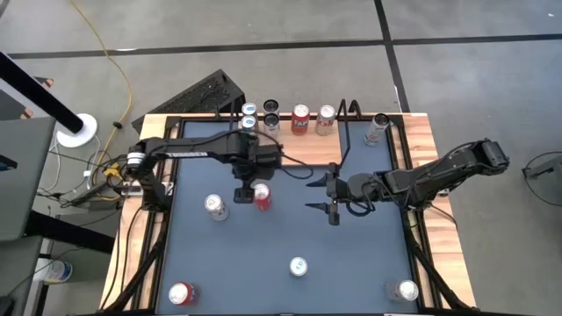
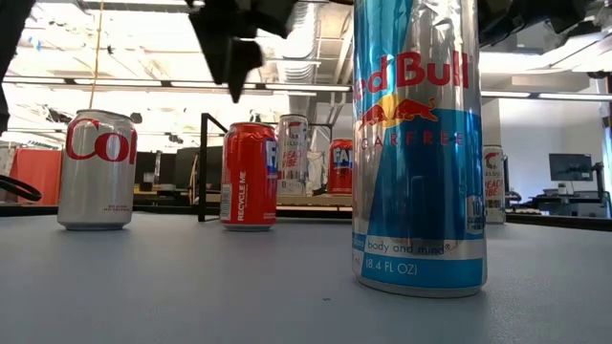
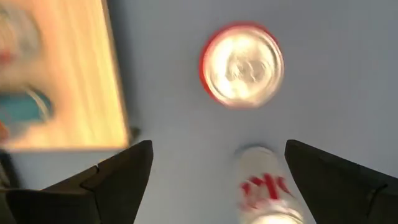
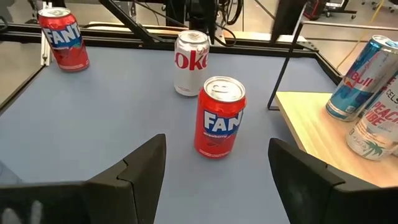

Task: Place canned beverage on shelf
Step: Put the top orange soda can on the shelf aligned with the other orange soda can

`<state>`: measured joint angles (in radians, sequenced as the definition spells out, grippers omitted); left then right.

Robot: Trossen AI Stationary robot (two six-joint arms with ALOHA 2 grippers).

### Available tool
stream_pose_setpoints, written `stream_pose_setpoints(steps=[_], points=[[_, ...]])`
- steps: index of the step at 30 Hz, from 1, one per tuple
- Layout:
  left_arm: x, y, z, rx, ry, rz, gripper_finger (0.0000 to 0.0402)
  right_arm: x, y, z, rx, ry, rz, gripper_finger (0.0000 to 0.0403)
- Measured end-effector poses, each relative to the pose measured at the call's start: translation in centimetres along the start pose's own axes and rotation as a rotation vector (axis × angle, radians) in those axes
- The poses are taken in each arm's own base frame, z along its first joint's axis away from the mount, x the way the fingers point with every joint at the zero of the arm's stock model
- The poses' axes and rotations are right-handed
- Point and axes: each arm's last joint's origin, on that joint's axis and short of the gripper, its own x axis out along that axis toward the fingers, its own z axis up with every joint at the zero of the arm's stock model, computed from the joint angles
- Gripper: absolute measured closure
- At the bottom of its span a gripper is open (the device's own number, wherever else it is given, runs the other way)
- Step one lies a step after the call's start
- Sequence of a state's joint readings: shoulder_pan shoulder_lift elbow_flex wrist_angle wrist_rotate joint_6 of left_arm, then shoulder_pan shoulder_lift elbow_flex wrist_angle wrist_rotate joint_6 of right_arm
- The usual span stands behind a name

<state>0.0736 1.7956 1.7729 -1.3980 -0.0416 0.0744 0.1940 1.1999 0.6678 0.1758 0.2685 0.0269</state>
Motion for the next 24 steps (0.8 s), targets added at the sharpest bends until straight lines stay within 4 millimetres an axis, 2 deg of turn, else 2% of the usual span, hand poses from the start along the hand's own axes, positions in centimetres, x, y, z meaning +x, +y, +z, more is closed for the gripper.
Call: stream_pose_setpoints(steps=[4, 7, 10, 17, 24], points=[[-0.1, -0.7, -1.5, -0.212, -0.115, 0.002, 0.0047, 0.0, 0.0, 0.0, -0.001, -0.001, 0.000, 0.0132], [0.4, -0.8, -2.1, -0.421, -0.210, 0.020, 0.0047, 0.0, 0.0, 0.0, -0.007, -0.001, -0.001, 0.0132], [1.0, -0.7, -2.6, -0.554, -0.249, 0.005, 0.0047, 0.0, 0.0, 0.1, -0.020, -0.014, 0.000, 0.0132], [2.9, -0.7, -2.2, -0.658, -0.246, -0.004, 0.0047, 0.0, 0.1, 0.2, -0.021, -0.019, 0.005, 0.0132], [2.7, -0.6, -1.7, -0.705, -0.310, -0.022, 0.0047, 0.0, 0.1, 0.1, -0.025, -0.012, 0.008, 0.0132]])
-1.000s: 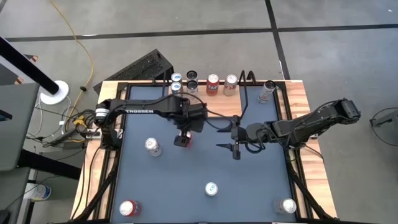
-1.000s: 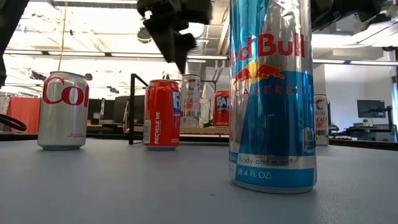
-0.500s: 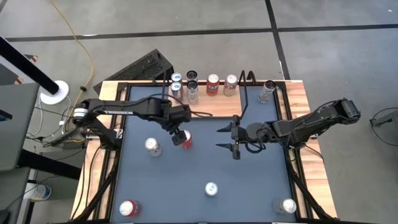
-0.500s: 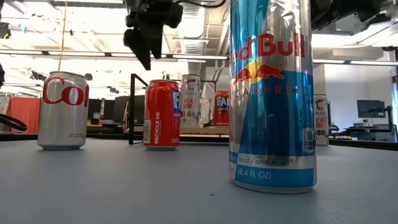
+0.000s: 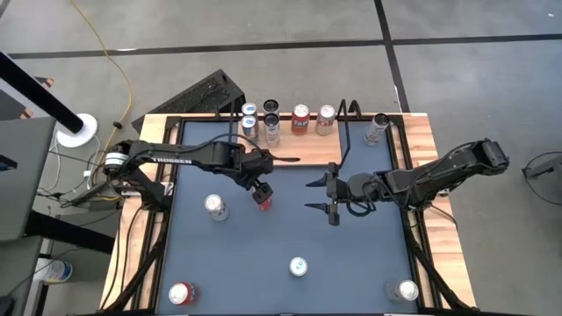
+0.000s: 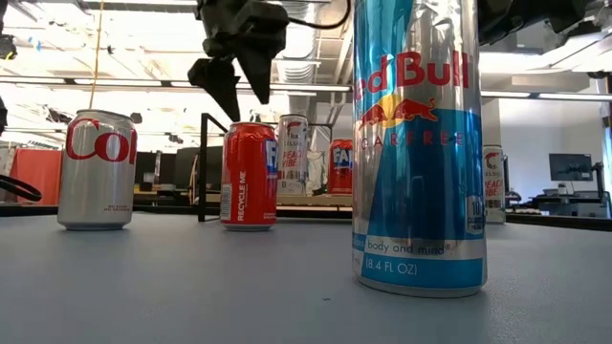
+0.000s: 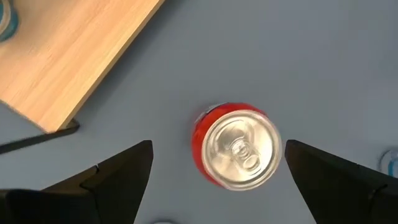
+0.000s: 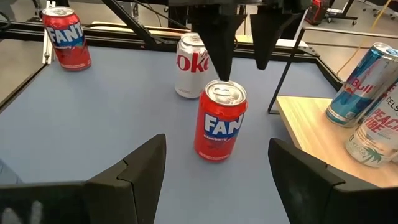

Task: Place canned beverage on shelf
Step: Put the top orange soda can on the shelf aligned with the other orange soda can

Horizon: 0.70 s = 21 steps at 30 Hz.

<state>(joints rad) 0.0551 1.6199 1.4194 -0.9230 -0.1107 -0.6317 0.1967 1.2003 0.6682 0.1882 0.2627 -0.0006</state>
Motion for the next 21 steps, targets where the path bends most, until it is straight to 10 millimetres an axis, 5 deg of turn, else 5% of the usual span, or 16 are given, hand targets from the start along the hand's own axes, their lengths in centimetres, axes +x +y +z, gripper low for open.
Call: stream_pose_setpoints(steps=[10, 21], points=[[0.2, -1.3, -0.6, -0.078, -0.089, 0.066, 0.0047, 0.0, 0.2, -0.5, -0.012, 0.056, 0.080, 0.0132], [3.7, -3.0, -1.3, -0.126, -0.083, 0.141, 0.0047, -0.3, 1.0, -1.0, -0.061, 0.102, 0.136, 0.0132]])
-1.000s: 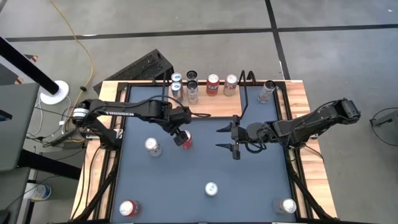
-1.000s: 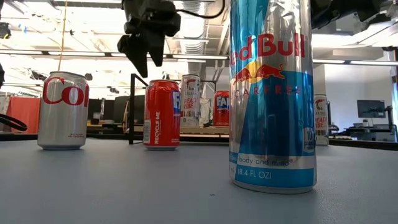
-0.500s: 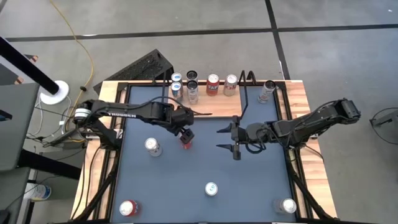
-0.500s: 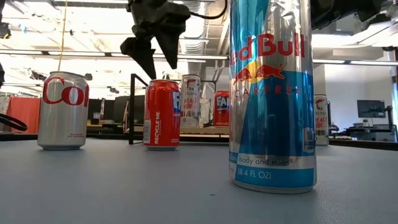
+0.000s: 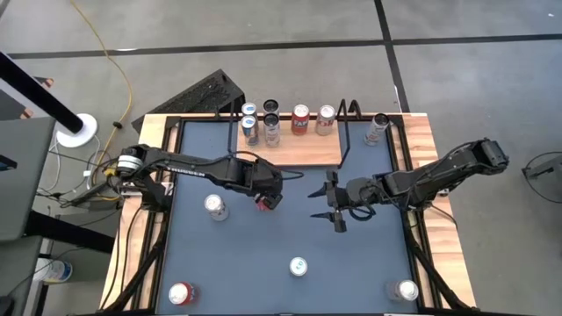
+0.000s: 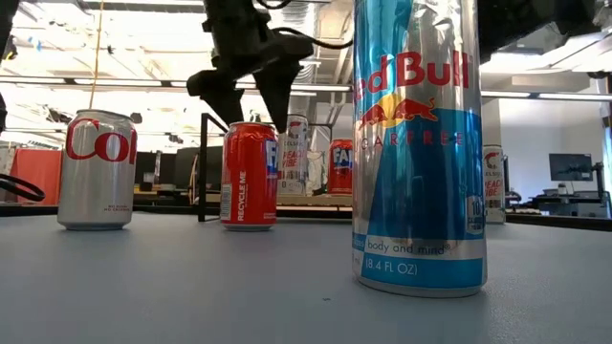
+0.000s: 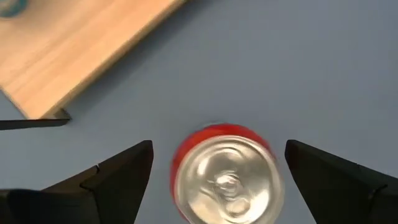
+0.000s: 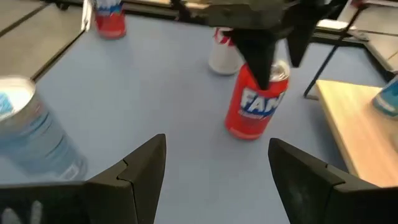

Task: Place canned beverage on shelf
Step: Put the top orange soda can on the shelf aligned with the other orange soda can

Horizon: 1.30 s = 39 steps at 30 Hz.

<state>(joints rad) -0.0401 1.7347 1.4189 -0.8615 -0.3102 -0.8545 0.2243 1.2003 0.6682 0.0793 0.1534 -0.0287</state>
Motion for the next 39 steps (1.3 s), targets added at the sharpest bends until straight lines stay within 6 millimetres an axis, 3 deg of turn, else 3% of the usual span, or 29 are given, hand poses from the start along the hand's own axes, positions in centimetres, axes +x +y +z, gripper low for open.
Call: stream_pose_setpoints(steps=[18, 25, 31, 39], points=[[3.9, -1.1, -1.7, 0.033, 0.134, 0.058, 0.0048, -0.1, 0.6, -0.6, -0.047, 0.056, 0.022, 0.0132], [3.9, -1.1, -1.5, 0.098, 0.143, 0.034, 0.0103, -0.1, 0.6, -0.5, -0.051, 0.054, 0.020, 0.0132], [3.6, -1.7, -0.9, 0.382, 0.134, -0.078, 0.0116, -0.1, 0.5, -0.5, -0.051, 0.054, 0.019, 0.0132], [2.6, -4.1, 0.7, 0.863, -0.068, -0.360, 0.0097, -1.3, 0.5, -0.5, -0.025, 0.076, 0.021, 0.0132]])
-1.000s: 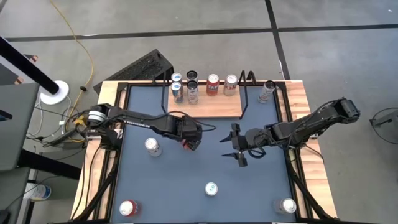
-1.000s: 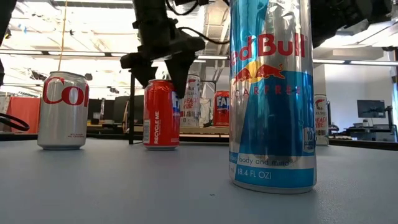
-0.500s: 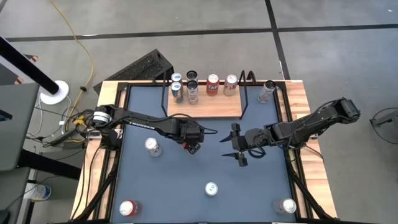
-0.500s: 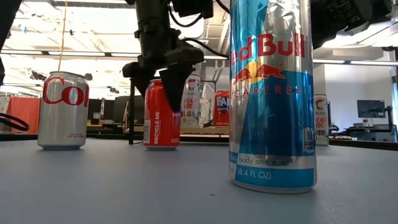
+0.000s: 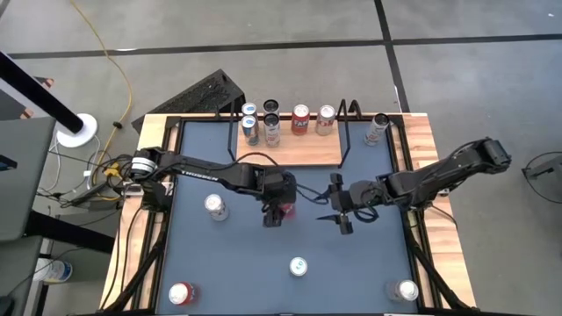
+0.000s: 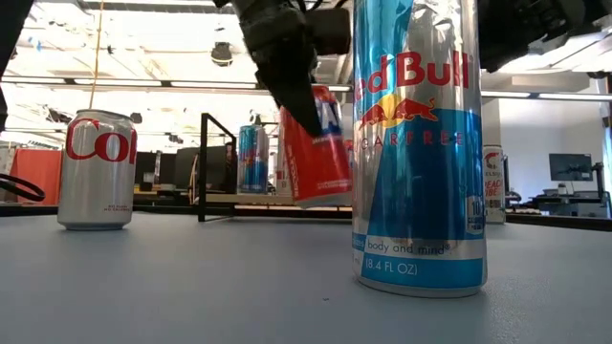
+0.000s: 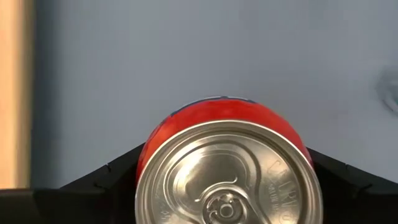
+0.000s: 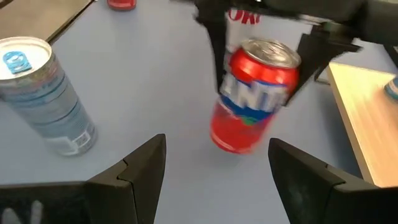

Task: Place canned beverage on shelf
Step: Put the top orange soda can on the shelf aligned with the other orange soda can

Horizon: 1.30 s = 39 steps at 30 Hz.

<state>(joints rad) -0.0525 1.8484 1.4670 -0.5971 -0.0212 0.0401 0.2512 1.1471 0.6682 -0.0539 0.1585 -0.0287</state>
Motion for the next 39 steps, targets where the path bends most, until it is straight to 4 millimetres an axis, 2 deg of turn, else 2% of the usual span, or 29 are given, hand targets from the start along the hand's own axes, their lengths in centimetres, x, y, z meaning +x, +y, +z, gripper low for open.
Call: stream_pose_setpoints(steps=[6, 12, 23, 31, 36, 39], points=[[0.0, -0.1, -0.2, 0.189, 0.013, -0.033, 0.0100, -1.0, -0.1, 0.3, 0.046, -0.026, 0.003, 0.0132], [0.0, -0.2, -1.0, 0.255, 0.089, -0.072, 0.0099, -1.0, -0.2, 0.4, 0.049, -0.031, 0.000, 0.0132], [0.0, -0.3, -1.3, 0.225, 0.118, -0.112, 0.0098, -1.0, -0.8, 0.6, 0.068, -0.050, -0.024, 0.0132], [0.0, -0.4, -1.2, 0.223, 0.111, -0.118, 0.0058, -1.0, -0.8, 0.6, 0.067, -0.049, -0.023, 0.0132], [0.0, -0.4, -1.2, 0.223, 0.109, -0.114, 0.0054, -1.0, -0.8, 0.6, 0.067, -0.049, -0.023, 0.0132], [-0.7, -0.3, -0.7, 0.225, 0.128, -0.090, 0.0053, -1.0, -0.8, 0.7, 0.070, -0.063, -0.023, 0.0132]])
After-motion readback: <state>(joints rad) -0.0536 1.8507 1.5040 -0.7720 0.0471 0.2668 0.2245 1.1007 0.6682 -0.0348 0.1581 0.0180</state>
